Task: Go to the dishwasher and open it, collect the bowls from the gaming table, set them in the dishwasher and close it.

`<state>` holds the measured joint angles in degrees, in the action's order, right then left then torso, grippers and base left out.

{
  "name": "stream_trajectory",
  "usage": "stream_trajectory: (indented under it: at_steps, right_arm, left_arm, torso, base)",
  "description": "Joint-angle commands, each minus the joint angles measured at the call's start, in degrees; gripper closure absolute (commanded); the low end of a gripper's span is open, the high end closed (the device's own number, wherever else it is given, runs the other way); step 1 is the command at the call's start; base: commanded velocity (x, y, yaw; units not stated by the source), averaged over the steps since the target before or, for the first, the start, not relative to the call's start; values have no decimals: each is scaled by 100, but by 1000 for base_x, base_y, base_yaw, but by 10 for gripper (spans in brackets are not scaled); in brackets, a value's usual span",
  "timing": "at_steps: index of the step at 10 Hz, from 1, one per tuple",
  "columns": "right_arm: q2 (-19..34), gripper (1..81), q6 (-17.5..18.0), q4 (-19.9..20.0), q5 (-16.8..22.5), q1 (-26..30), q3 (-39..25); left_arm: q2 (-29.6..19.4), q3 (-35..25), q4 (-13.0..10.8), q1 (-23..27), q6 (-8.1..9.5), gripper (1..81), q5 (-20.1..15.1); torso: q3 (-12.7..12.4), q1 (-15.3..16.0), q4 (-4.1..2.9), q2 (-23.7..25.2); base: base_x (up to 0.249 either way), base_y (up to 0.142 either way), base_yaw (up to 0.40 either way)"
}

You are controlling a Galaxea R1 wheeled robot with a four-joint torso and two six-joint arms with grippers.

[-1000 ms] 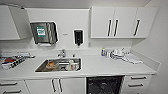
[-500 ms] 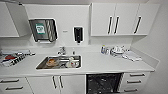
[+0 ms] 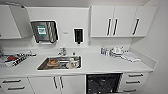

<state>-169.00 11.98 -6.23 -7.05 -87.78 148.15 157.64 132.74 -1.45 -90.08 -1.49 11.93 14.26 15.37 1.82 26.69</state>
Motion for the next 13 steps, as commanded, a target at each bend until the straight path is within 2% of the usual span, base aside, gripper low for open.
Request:
stream_trajectory:
  at_steps: [1, 3, 4, 5, 9, 10, 12, 13]
  right_arm:
    - [4, 10, -21, -80, 274, 239, -24]
    - [4, 10, -21, -71, 274, 230, -24]
    - [4, 10, -12, -80, 274, 221, -24]
    - [4, 10, -12, -71, 274, 221, -16]
    - [4, 10, -12, -71, 274, 213, -7]
    - [4, 10, -12, -71, 274, 213, -7]
    - [4, 10, -20, -71, 274, 213, -7]
    - [4, 10, -21, -71, 274, 213, -7]
  left_arm:
    - [-83, -55, -83, 179, -9, 10, -279]
    - [-83, -55, -75, 179, -9, 10, -279]
    - [-83, -55, -75, 179, -9, 10, -279]
    - [-83, -55, -75, 179, -9, 10, -279]
    - [-83, -55, -75, 179, -9, 10, -279]
    - [-83, -55, -83, 179, -9, 10, -279]
    - [-74, -55, -83, 179, -9, 10, -279]
    - [-74, -55, -75, 179, -9, 10, -279]
  torso:
    - [-402, -358, 0, -557]
    - [-674, -629, 0, -971]
    - [-385, -751, 0, -1156]
    - [-501, -500, 0, -760]
    - [-577, -596, 0, -863]
    - [-579, -970, 0, -1438]
    - [-579, -1003, 0, -1475]
    - [-785, -1091, 0, -1593]
  base:
    - [0, 0, 0]
    - [0, 0, 0]
    - [0, 0, 0]
    - [0, 0, 0]
    - [0, 0, 0]
    - [0, 0, 0]
    - [0, 0, 0]
    - [0, 0, 0]
